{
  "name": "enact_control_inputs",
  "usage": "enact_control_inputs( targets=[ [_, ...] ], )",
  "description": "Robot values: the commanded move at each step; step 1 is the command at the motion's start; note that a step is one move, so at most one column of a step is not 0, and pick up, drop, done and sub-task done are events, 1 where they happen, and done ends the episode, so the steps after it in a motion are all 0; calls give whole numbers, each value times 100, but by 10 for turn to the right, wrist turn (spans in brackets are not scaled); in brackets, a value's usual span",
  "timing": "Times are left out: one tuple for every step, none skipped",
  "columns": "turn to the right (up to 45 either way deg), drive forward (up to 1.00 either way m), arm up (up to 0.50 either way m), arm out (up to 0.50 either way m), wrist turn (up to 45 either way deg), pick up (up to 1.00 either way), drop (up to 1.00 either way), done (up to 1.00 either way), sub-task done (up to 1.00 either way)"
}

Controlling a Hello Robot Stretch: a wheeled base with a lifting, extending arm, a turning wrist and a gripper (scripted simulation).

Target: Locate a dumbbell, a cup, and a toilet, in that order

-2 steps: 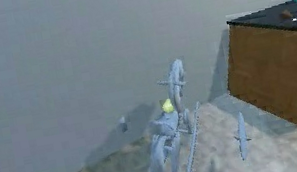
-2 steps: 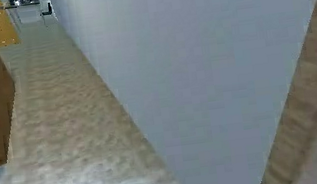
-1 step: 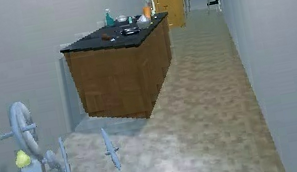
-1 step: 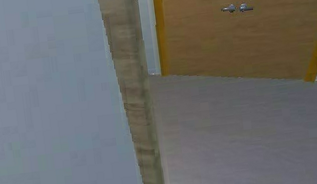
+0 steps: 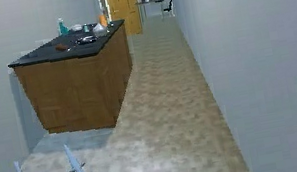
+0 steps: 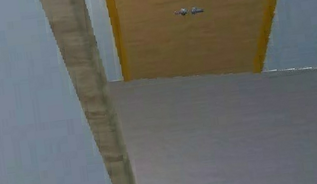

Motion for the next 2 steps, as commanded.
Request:
enact_control_inputs(
  targets=[
    [0,100,0,0,0,0,0,0,0],
    [0,100,0,0,0,0,0,0,0]
  ],
)
